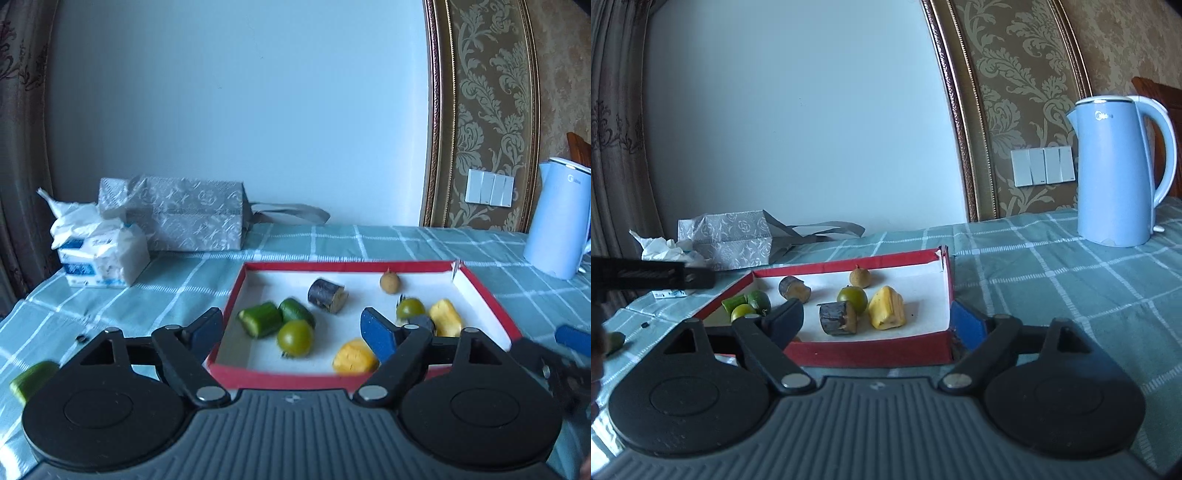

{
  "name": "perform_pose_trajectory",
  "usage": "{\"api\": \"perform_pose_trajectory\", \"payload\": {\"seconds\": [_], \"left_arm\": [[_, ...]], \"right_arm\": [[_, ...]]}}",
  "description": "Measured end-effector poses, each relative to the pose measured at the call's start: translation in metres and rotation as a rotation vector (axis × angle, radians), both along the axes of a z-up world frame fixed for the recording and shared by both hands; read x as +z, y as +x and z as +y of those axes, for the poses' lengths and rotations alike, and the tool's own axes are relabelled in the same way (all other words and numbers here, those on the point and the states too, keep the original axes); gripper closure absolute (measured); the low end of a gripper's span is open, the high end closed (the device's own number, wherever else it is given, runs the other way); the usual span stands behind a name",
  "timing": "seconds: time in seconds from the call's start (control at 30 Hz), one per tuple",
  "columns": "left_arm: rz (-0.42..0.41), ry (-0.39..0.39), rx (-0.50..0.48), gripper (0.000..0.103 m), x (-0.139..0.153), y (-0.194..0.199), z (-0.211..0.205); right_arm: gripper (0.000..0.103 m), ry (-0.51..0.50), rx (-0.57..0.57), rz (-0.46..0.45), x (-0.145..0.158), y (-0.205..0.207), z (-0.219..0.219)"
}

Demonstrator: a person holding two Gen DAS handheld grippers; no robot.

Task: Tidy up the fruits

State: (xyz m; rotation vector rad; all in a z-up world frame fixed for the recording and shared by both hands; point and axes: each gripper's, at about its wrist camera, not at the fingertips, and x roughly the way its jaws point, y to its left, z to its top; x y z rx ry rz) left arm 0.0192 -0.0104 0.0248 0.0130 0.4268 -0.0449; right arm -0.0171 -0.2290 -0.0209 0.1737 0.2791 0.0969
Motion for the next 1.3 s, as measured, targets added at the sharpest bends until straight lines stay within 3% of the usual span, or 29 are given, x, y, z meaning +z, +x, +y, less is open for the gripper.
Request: {"api": "perform_pose_trajectory", "payload": {"seconds": [0.13, 0.17, 0.3, 0.43, 0.53, 0.63, 1.0, 1.3], "left_arm": [[0.004, 0.004, 0.0, 0.021, -0.01, -0.016, 0.009], [0.013, 0.006, 0.001, 0.021, -0.013, -0.018, 0.011], [0.051, 0.014, 0.022, 0.015, -0.022, -0.022, 0.018], [0.045, 0.02, 0.044, 0.014, -0.026, -0.027, 0.025], [0.045, 0.017, 0.047, 0.014, -0.026, -0.03, 0.027], [0.039, 0.004, 0.062, 0.001, -0.026, -0.032, 0.03], [0.056, -0.009, 0.057, 0.001, -0.029, -0.032, 0.033], [0.064, -0.02, 0.098, 0.0, -0.028, -0.033, 0.036]], "right_arm": [[0.012, -0.018, -0.009, -0.018, 0.002, -0.003, 0.003], [0.001, -0.028, -0.016, -0.033, 0.003, -0.005, 0.005], [0.0, -0.142, -0.085, -0.085, 0.007, -0.011, 0.017], [0.0, -0.168, -0.094, -0.12, 0.009, -0.014, 0.02], [0.0, -0.183, -0.092, -0.1, 0.009, -0.01, 0.023], [0.0, -0.194, -0.071, -0.079, 0.007, -0.008, 0.029], [0.0, -0.162, 0.001, -0.05, 0.004, -0.011, 0.063], [0.0, -0.133, -0.045, 0.027, 0.0, -0.004, 0.084]]}}
